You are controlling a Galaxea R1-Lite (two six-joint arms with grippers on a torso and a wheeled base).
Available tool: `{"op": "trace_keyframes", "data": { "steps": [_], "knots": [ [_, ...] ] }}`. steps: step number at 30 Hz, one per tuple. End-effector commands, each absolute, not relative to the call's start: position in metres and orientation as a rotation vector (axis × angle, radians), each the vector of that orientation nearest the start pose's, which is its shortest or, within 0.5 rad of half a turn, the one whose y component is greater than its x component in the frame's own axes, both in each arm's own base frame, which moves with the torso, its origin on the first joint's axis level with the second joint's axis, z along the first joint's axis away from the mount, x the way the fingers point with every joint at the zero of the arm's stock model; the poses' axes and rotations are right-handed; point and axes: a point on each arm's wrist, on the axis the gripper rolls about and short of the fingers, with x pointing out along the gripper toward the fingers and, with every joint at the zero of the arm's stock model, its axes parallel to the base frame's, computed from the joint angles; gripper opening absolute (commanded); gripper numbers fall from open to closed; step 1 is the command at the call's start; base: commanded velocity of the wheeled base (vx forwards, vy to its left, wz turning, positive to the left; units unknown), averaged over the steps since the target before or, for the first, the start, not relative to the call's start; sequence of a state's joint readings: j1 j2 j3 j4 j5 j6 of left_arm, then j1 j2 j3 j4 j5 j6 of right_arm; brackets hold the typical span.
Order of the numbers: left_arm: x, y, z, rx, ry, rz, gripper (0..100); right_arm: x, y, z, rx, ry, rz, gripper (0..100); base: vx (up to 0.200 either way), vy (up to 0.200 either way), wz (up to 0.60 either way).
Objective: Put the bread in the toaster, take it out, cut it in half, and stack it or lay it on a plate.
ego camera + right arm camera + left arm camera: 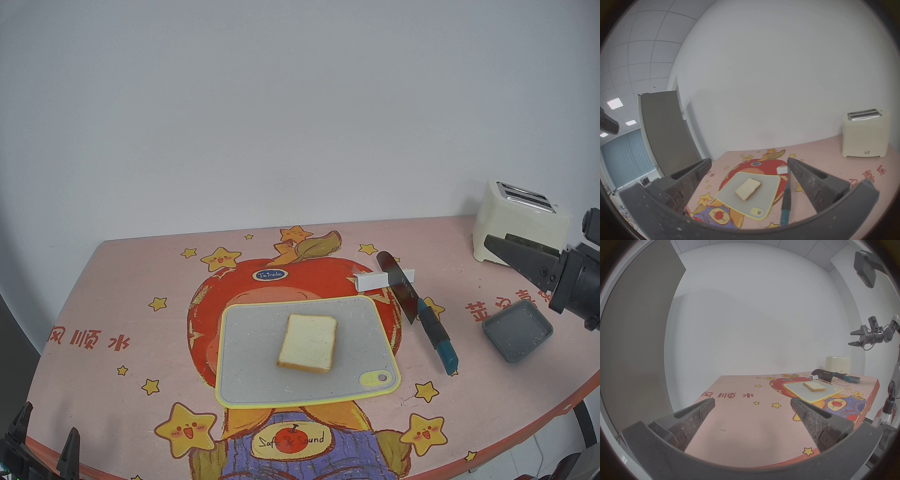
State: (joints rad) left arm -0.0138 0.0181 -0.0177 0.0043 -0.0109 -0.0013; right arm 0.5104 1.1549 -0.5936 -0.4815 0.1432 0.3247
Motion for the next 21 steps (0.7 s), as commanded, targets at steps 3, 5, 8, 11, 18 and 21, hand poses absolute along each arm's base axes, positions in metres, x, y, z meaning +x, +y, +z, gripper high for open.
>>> {"op": "trace_keyframes", "data": {
  "steps": [3,5,8,11,18,21],
  "knots": [
    [-0.022,0.0,0.076,-0.002,0.012,-0.025,100,0.156,0.08,0.23,0.279,0.203,0.506,100,0.0,0.0,0.0],
    [-0.022,0.0,0.076,-0.002,0.012,-0.025,100,0.164,0.076,0.227,0.264,0.21,0.445,100,0.0,0.0,0.0],
    [-0.022,0.0,0.076,-0.002,0.012,-0.025,100,0.17,0.076,0.223,0.248,0.227,0.411,100,0.0,0.0,0.0],
    [-0.022,0.0,0.076,-0.002,0.012,-0.025,100,0.174,0.077,0.219,0.236,0.233,0.346,100,0.0,0.0,0.0],
    [-0.022,0.0,0.076,-0.002,0.012,-0.025,100,0.172,0.082,0.216,0.202,0.23,0.289,100,0.0,0.0,0.0],
    [-0.022,0.0,0.076,-0.002,0.012,-0.025,100,0.168,0.088,0.211,0.175,0.249,0.322,100,0.0,0.0,0.0]
  ]
}}
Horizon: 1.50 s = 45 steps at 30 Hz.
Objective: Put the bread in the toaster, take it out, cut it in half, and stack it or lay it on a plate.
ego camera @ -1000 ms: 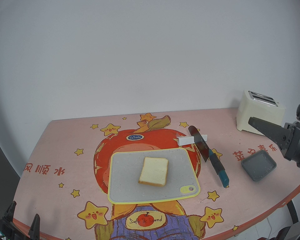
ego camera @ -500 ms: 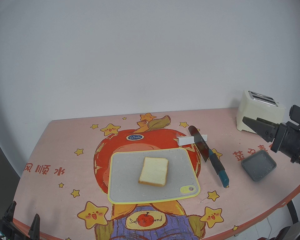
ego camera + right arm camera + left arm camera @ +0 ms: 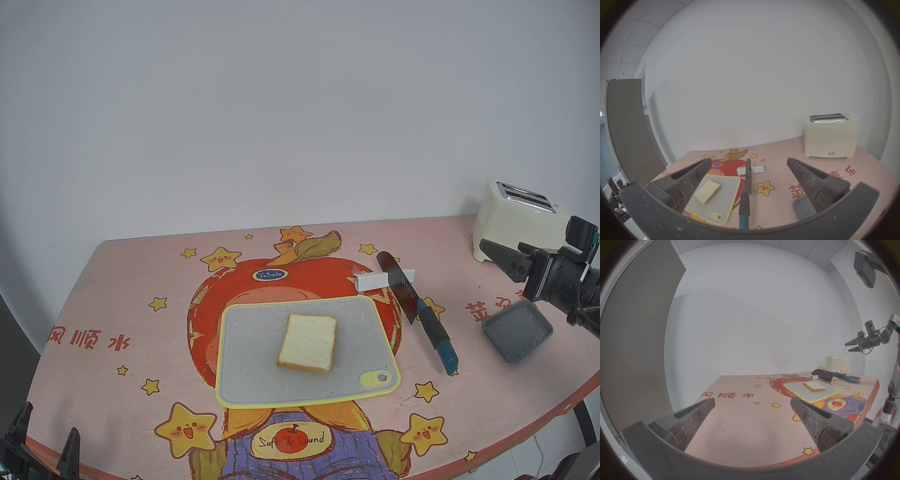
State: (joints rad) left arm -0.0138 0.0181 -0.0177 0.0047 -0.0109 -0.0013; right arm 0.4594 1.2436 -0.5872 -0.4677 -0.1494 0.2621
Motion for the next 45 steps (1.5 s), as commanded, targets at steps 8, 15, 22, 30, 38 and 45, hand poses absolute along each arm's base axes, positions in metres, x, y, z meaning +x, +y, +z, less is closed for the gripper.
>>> {"op": "trace_keyframes", "data": {
  "steps": [8,15,22,30,38,45],
  "knots": [
    [-0.022,0.0,0.076,-0.002,0.012,-0.025,100,0.163,0.1,0.207,0.144,0.267,0.373,100,0.0,0.0,0.0],
    [-0.022,0.0,0.076,-0.002,0.012,-0.025,100,0.189,0.119,0.222,0.144,0.27,0.382,100,0.0,0.0,0.0],
    [-0.022,0.0,0.076,-0.002,0.012,-0.025,100,0.203,0.126,0.208,0.118,0.325,0.367,100,0.0,0.0,0.0],
    [-0.022,0.0,0.076,-0.002,0.012,-0.025,100,0.214,0.141,0.161,0.037,0.488,0.344,100,0.0,0.0,0.0],
    [-0.022,0.0,0.076,-0.002,0.012,-0.025,100,0.216,0.141,0.152,0.022,0.505,0.314,100,0.0,0.0,0.0],
    [-0.022,0.0,0.076,-0.002,0.012,-0.025,100,0.215,0.14,0.146,0.006,0.52,0.288,100,0.0,0.0,0.0]
  ]
}}
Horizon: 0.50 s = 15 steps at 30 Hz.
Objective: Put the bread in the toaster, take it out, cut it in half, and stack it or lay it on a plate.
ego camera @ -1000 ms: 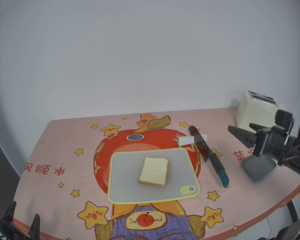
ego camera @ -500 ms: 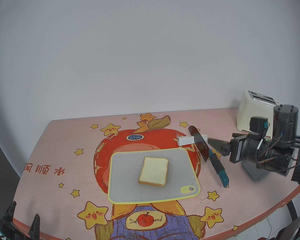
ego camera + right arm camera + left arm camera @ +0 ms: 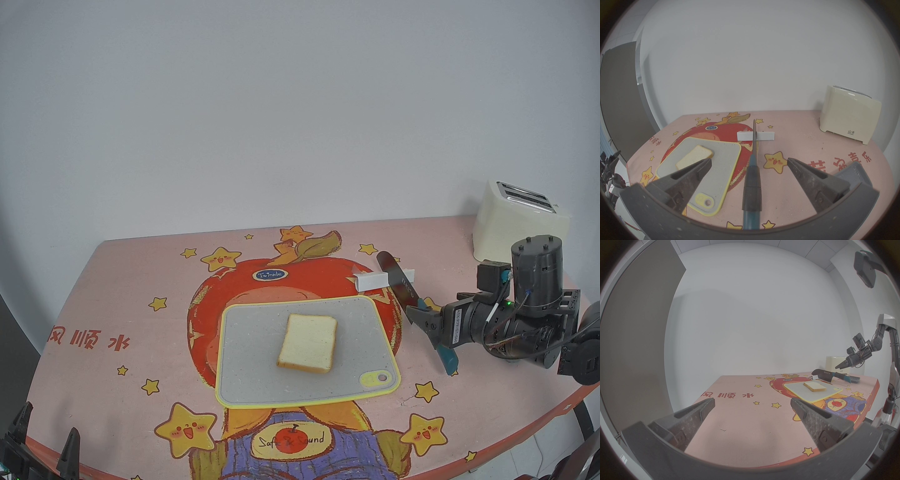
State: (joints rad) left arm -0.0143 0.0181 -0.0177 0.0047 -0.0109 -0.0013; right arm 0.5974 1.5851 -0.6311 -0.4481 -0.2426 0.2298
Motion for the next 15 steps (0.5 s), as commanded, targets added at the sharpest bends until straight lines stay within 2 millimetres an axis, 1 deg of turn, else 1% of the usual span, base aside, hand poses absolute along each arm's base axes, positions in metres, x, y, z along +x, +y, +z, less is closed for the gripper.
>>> {"op": "trace_keyframes", "data": {
  "steps": [1,7,15],
  "knots": [
    [-0.022,0.0,0.076,-0.002,0.012,-0.025,100,0.216,0.141,0.144,0.003,0.526,0.287,100,0.0,0.0,0.0],
    [-0.022,0.0,0.076,-0.002,0.012,-0.025,100,0.222,0.145,0.132,-0.014,0.565,0.279,100,0.0,0.0,0.0],
    [-0.022,0.0,0.076,-0.002,0.012,-0.025,100,0.231,0.148,0.122,-0.003,0.545,0.27,100,0.0,0.0,0.0]
  ]
}}
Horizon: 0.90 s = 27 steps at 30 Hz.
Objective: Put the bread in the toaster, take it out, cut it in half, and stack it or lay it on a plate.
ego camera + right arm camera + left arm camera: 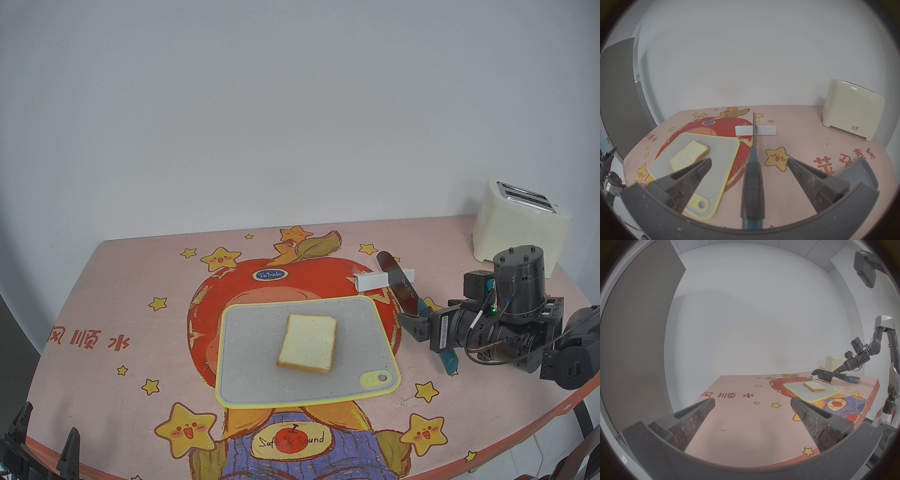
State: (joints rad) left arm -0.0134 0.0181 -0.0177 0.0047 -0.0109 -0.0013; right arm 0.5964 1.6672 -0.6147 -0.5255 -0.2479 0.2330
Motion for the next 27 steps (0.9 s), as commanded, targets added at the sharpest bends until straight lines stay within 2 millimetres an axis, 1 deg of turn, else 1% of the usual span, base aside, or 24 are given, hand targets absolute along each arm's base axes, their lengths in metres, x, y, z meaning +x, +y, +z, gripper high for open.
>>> {"op": "trace_keyframes", "data": {
  "steps": [1,4,27],
  "knots": [
    [-0.0222,0.0001,0.0756,-0.002,0.012,-0.025,100,0.2333,0.1475,0.1183,-0.008,0.551,0.257,100,0.0,0.0,0.0],
    [-0.0222,0.0001,0.0756,-0.002,0.012,-0.025,100,0.2356,0.1482,0.1143,-0.016,0.556,0.241,100,0.0,0.0,0.0],
    [-0.0222,0.0001,0.0756,-0.002,0.012,-0.025,100,0.2322,0.1505,0.1107,-0.033,0.565,0.237,100,0.0,0.0,0.0]
  ]
}}
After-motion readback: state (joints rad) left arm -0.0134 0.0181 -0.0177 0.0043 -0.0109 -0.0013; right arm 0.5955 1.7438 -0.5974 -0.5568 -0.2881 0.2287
